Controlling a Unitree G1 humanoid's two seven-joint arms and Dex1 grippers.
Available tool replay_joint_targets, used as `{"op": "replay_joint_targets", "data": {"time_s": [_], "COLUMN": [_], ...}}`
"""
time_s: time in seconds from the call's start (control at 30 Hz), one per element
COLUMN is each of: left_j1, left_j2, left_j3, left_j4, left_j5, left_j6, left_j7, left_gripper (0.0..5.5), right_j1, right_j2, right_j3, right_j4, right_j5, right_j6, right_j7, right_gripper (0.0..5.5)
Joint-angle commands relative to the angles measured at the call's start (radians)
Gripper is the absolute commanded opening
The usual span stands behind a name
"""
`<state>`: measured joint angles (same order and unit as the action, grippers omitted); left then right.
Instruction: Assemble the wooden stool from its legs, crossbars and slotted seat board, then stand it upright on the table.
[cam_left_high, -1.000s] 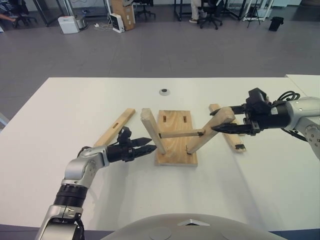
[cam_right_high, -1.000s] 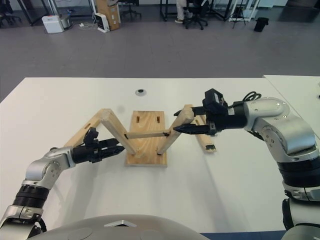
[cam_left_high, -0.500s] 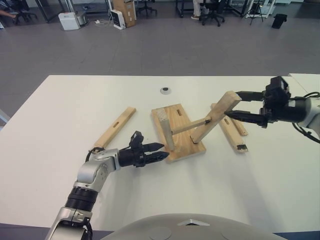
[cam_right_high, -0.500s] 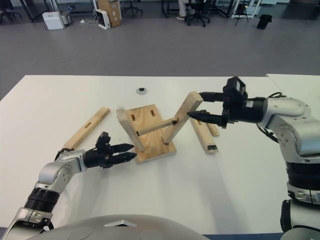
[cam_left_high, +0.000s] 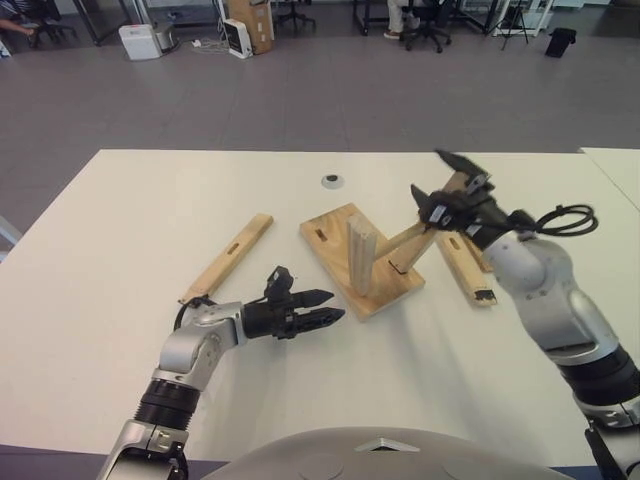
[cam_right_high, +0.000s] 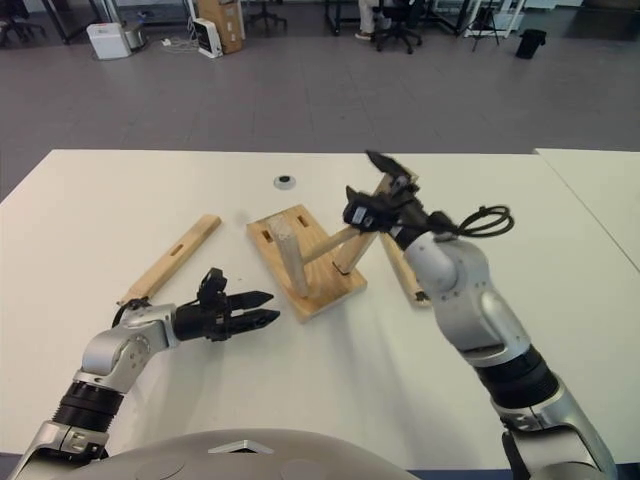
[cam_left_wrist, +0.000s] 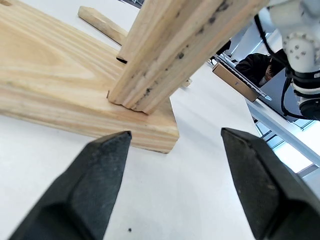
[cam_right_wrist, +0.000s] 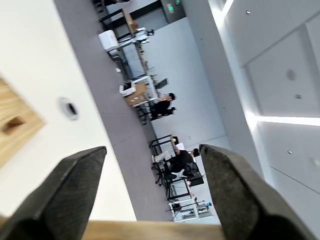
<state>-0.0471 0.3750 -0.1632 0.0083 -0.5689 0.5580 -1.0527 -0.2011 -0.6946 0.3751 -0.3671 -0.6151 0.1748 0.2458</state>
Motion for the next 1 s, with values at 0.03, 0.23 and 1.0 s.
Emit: {"op": "replay_joint_targets", "data": {"time_s": [0.03,0.23,1.0], "left_j1": [-0.003,-0.011,0.074], "left_j2": [-0.003,-0.015,-0.261], "left_j3": [-0.003,-0.008,0.108], "left_j4": [0.018,0.027,-0.383], "left_j5": [0.022,0.031,-0.137], "left_j6": [-0.018,-0.032,-0.241], "left_j7": [0.006,0.005,0.274], "left_gripper": [3.31,3.31,3.31], "right_j1": [0.108,0.034,-0.055], "right_j2": [0.038,0.116,0.172], "right_j3": [0.15,-0.023,-0.518], "right_j4": [0.078,-0.006,0.208], "right_j5": [-0.096,0.001,0.779], "right_j6": [-0.055,-0.031,-0.046], "right_j7": [0.046,0.041,0.334], "right_gripper": [3.47,3.47,3.47]}}
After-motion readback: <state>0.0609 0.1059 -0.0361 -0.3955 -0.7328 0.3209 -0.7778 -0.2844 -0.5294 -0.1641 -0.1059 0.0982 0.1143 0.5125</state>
